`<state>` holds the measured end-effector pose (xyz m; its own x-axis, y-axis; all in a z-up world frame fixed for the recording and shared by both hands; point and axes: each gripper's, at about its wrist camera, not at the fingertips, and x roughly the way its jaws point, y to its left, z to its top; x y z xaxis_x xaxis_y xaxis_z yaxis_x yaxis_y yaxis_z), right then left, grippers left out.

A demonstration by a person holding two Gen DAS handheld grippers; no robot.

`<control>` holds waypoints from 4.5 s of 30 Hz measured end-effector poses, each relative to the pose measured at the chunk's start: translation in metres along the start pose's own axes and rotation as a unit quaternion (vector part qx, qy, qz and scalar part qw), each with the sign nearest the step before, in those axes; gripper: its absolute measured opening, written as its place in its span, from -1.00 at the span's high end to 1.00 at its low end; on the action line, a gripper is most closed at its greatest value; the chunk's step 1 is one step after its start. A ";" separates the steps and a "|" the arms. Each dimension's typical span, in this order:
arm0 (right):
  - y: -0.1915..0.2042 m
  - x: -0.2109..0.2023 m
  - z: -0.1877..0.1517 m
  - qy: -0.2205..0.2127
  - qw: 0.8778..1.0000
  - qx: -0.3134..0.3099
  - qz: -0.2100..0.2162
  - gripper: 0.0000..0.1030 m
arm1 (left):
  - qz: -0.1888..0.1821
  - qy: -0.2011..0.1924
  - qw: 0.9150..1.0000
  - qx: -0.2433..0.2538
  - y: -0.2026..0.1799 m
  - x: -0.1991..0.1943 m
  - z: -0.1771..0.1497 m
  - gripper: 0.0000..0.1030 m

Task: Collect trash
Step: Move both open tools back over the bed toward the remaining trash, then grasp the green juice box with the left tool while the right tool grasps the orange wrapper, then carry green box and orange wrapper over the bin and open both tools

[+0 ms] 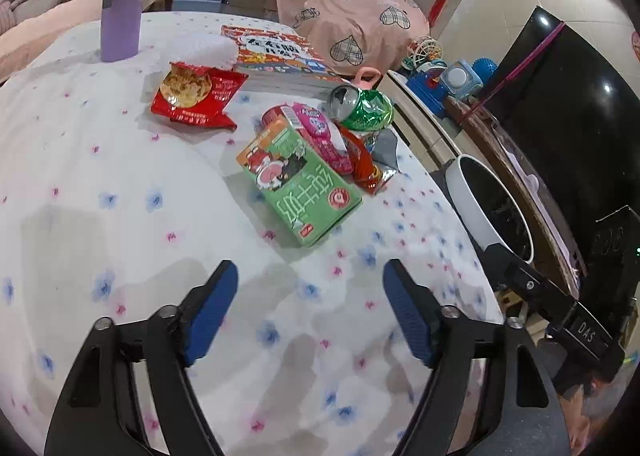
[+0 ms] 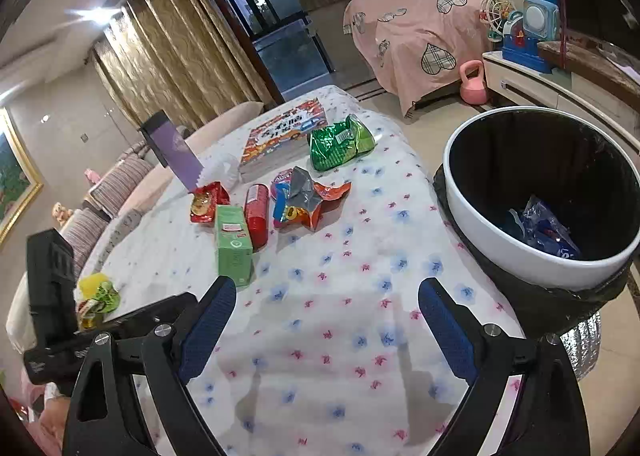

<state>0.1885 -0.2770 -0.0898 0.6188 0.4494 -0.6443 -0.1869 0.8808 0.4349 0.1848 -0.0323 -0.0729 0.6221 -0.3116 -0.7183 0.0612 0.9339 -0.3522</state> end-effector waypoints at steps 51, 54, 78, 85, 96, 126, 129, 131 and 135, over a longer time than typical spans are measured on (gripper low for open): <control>0.009 0.049 0.037 0.019 0.999 -0.034 0.014 0.81 | 0.110 -0.016 0.993 -0.032 0.022 0.050 0.051 -0.42; 0.008 0.046 0.036 0.017 0.999 -0.030 0.015 0.81 | 0.107 -0.013 0.994 -0.031 0.027 0.055 0.054 0.00; -0.044 -0.037 0.018 -0.042 0.999 0.026 -0.008 0.81 | -0.039 -0.032 0.995 0.090 -0.085 -0.003 0.007 0.41; -0.070 -0.056 0.019 -0.057 0.997 0.049 -0.028 0.81 | -0.062 -0.030 0.991 0.116 -0.119 0.003 0.007 0.41; -0.111 -0.079 0.025 -0.075 0.993 0.071 -0.062 0.81 | -0.094 -0.027 0.983 0.156 -0.172 0.015 0.017 0.41; -0.169 -0.060 0.059 -0.029 0.989 0.070 -0.125 0.77 | -0.096 0.026 0.974 0.203 -0.243 0.098 0.035 0.41; -0.174 -0.058 0.059 -0.025 0.989 0.072 -0.127 0.77 | -0.093 0.030 0.974 0.204 -0.243 0.102 0.034 0.41; -0.174 -0.057 0.060 -0.023 0.989 0.071 -0.129 0.76 | -0.090 0.034 0.974 0.203 -0.243 0.105 0.034 0.41; -0.174 -0.054 0.065 -0.020 0.989 0.069 -0.131 0.72 | -0.072 0.043 0.977 0.195 -0.242 0.111 0.036 0.26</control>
<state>0.2372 -0.4642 -0.0905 0.6628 0.2004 -0.7215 0.0877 0.9361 0.3406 0.2671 -0.2868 -0.0451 0.5186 -0.4419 -0.7320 0.4466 0.8700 -0.2089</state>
